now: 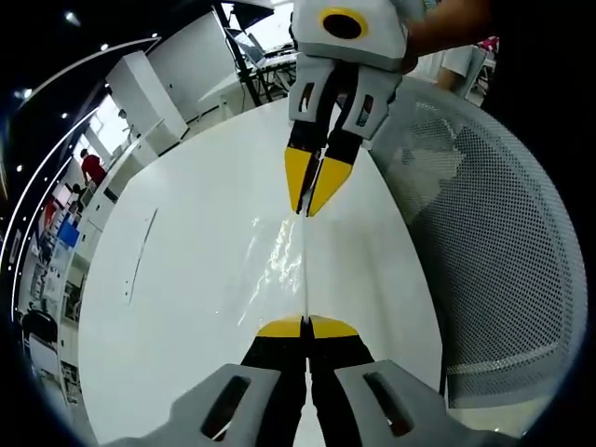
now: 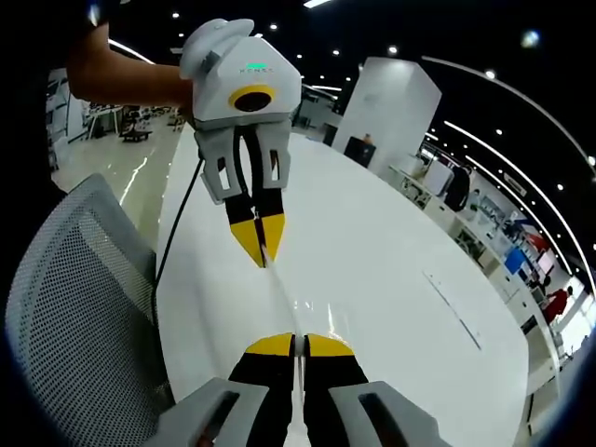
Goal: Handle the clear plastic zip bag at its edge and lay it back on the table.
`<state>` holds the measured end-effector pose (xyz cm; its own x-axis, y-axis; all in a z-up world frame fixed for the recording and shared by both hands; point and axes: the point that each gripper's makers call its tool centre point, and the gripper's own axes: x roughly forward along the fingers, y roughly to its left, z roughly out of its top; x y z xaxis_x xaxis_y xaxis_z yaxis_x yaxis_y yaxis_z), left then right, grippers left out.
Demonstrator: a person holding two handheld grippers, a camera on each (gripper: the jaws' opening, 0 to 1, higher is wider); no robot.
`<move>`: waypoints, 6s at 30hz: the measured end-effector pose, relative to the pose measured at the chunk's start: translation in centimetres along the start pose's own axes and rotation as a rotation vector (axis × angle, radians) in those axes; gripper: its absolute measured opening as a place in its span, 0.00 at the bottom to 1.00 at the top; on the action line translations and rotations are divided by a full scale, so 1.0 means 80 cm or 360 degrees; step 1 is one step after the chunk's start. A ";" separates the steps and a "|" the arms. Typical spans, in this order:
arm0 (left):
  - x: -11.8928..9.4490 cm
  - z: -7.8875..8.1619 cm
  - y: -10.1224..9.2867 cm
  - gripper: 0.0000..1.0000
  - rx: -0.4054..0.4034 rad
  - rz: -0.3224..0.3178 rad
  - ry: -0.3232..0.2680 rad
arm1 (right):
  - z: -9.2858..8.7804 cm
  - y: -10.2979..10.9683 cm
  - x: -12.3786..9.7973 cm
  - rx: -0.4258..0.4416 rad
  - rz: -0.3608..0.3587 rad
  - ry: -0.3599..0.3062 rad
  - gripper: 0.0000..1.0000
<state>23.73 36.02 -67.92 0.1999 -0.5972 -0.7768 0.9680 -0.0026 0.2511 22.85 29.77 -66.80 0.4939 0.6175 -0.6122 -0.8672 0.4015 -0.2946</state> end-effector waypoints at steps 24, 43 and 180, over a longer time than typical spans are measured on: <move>-0.003 -0.008 0.002 0.00 -0.0020 0.0017 0.0016 | 0.000 0.000 0.005 0.0013 -0.0002 0.0006 0.00; -0.004 -0.008 0.005 0.00 -0.0037 0.0047 0.0012 | -0.004 -0.005 0.003 0.0019 -0.0010 0.0006 0.00; -0.017 -0.016 0.011 0.00 -0.0080 0.0084 0.0022 | -0.021 -0.016 -0.015 0.0162 -0.0052 -0.0013 0.00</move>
<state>24.48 37.86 -67.37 0.2525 -0.5844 -0.7711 0.9623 0.0689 0.2630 23.22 27.39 -66.89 0.5225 0.6084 -0.5974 -0.8400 0.4878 -0.2378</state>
